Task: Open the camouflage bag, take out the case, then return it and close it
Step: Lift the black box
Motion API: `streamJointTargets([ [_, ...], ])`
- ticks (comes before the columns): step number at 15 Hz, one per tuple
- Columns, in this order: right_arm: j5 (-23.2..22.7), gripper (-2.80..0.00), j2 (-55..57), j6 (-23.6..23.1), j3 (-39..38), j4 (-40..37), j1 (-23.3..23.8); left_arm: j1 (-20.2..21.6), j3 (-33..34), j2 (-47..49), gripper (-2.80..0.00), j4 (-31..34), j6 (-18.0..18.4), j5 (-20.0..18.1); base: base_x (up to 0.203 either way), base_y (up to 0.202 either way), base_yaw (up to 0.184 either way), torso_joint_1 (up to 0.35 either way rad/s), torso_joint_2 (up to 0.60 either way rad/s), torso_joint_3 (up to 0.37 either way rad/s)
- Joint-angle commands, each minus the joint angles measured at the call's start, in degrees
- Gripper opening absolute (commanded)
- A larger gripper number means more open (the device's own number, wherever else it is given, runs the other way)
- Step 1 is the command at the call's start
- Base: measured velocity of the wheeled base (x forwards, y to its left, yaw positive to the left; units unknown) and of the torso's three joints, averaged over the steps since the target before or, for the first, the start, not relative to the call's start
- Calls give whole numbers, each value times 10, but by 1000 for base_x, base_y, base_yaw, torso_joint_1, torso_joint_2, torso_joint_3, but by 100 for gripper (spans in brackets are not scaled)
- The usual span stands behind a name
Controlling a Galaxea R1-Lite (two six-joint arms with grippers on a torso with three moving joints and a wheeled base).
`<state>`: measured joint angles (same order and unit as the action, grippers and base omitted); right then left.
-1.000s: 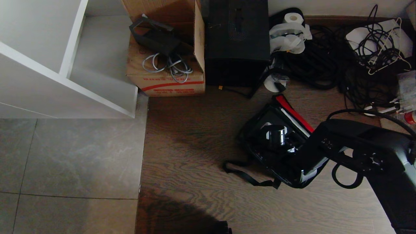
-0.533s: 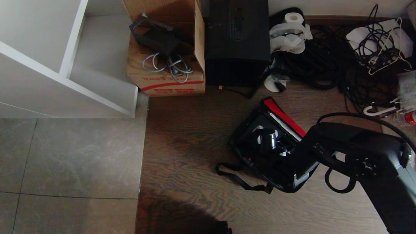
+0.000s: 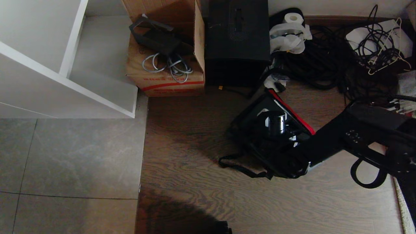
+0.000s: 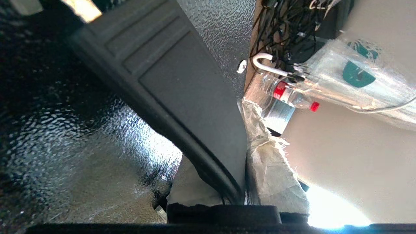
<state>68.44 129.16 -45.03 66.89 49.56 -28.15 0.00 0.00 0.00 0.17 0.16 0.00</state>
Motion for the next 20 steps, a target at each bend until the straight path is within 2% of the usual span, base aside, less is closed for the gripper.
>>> streamJointTargets([
  [1,2,-280,-41,-4,-1,-2,-11,0,0,1,-280,0,0,0,0,0,0,0,0,0],
  [11,0,-280,-50,-1,-7,-29,-10,0,0,1,-280,0,0,0,0,0,0,0,0,0],
  [20,0,-280,47,27,43,-27,1,0,0,1,-280,0,0,0,0,0,0,0,0,0],
])
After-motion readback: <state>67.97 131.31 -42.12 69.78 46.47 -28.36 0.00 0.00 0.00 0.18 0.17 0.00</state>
